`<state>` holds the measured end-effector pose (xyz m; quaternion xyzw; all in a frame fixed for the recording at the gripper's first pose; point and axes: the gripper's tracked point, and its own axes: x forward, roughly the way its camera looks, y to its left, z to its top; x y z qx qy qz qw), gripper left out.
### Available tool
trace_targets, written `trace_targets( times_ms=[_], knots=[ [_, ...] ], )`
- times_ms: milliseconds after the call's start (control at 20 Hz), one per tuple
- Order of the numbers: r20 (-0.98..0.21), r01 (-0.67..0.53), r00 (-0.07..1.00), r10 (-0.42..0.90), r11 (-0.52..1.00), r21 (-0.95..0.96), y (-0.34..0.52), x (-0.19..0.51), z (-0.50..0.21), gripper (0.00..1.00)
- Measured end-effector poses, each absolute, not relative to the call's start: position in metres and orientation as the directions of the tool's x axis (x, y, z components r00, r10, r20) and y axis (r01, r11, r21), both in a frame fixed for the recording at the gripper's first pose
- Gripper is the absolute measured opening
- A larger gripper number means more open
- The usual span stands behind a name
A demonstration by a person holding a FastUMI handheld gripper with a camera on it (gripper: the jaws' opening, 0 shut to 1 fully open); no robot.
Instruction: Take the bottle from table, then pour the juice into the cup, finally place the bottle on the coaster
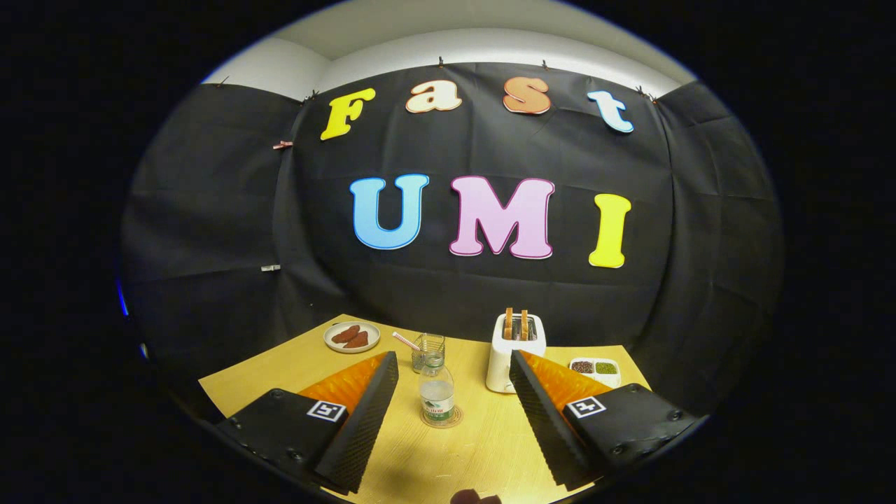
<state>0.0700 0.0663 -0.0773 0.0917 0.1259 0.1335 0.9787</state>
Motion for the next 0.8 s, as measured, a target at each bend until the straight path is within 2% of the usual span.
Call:
trace_targets(
  times_ms=[250,800],
  knots=[
    [-0.188,-0.21,0.952,0.243,0.961,0.18,0.05,0.058,-0.058,0.97],
    [-0.212,-0.151,0.959,0.186,0.974,0.169,0.022,0.048,-0.058,0.97]
  ],
)
